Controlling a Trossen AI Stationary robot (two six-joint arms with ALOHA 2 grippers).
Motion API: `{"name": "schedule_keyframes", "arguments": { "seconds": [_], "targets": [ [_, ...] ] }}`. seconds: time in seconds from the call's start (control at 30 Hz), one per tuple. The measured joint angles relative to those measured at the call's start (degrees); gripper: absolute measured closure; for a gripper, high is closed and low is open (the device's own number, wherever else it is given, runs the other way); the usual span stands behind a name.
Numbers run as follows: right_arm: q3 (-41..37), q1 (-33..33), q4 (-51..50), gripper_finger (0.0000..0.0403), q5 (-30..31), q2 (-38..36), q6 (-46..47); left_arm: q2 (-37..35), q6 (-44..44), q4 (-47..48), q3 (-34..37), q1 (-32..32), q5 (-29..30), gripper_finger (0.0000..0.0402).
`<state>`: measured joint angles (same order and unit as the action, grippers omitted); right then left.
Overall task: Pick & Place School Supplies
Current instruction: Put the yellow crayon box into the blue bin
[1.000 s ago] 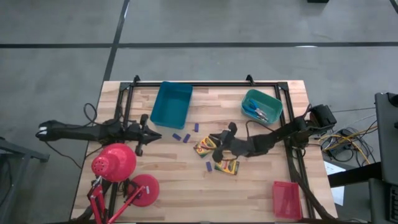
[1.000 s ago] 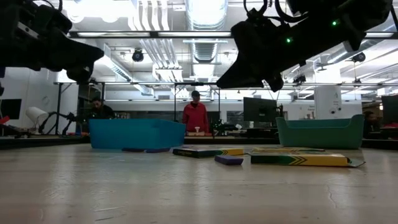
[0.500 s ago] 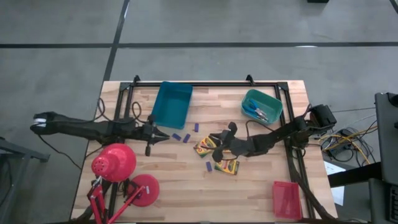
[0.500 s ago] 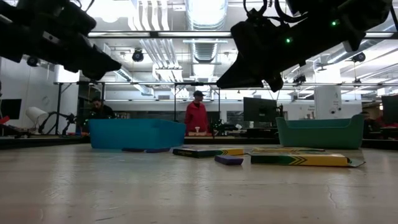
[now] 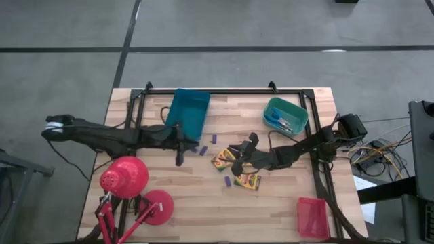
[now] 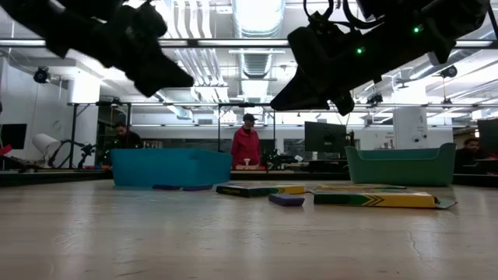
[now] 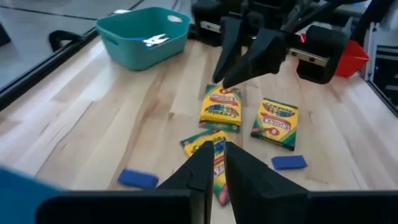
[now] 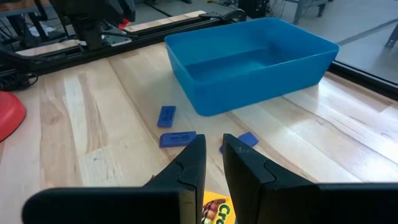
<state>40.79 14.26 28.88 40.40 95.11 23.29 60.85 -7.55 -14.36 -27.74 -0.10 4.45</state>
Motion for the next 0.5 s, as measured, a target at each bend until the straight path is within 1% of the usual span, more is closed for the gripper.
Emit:
{"name": "schedule_keyframes", "arguments": {
  "seconds": [0.13, 0.27, 0.4, 0.5],
  "targets": [
    [0.1, 0.0, -0.3, 0.0351, -0.2, 0.0, 0.1, 6.7, 0.3, 1.7, -4.6, 0.0, -0.6, 0.0362],
    [0.1, 0.0, -1.3, 0.0351, -0.2, 0.7, 0.4, 12.6, -0.9, 4.1, -7.3, 0.5, -0.6, 0.0360],
    [0.1, 0.0, -1.1, 0.0351, -0.3, 3.0, 1.7, 15.8, -5.7, 3.8, -8.9, 2.5, -0.7, 0.0360],
    [0.1, -0.3, -0.9, 0.0351, -0.4, 5.5, 3.5, 16.7, -10.0, 3.9, -9.4, 5.0, -0.7, 0.0360]
  ]
}}
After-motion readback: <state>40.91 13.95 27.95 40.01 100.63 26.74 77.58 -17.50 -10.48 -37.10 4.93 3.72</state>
